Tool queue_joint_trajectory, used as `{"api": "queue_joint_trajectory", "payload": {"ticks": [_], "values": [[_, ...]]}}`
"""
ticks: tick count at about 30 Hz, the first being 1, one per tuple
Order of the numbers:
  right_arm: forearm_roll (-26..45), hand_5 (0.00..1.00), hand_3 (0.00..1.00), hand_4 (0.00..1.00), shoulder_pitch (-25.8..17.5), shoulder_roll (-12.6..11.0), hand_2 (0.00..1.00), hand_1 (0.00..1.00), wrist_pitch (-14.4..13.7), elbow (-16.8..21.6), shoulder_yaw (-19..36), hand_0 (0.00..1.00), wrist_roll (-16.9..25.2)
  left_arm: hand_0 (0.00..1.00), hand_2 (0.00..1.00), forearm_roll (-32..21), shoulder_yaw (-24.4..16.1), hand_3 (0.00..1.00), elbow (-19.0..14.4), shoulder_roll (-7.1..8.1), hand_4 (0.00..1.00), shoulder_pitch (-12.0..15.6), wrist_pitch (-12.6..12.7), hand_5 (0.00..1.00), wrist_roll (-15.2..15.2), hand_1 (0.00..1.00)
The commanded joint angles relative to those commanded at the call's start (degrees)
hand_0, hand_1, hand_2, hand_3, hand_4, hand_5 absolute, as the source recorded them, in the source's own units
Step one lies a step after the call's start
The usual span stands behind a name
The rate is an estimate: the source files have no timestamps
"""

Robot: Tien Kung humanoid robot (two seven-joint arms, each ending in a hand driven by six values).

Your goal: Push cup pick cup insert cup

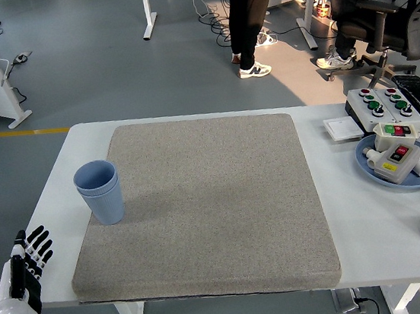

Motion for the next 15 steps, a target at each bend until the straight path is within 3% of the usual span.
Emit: {"api": "queue_joint_trajectory", "payload": {"ticks": [15], "values": [[1.3,0.445,0.564,0.115,-0.9,0.1,0.622,0.544,-0.3,0.0,-0.8,0.523,0.2,0.876,0.869,-1.8,-0.4,0.774,0.0,-0.03,0.59,0.9,0.3,0.998,-0.4,0.877]]}}
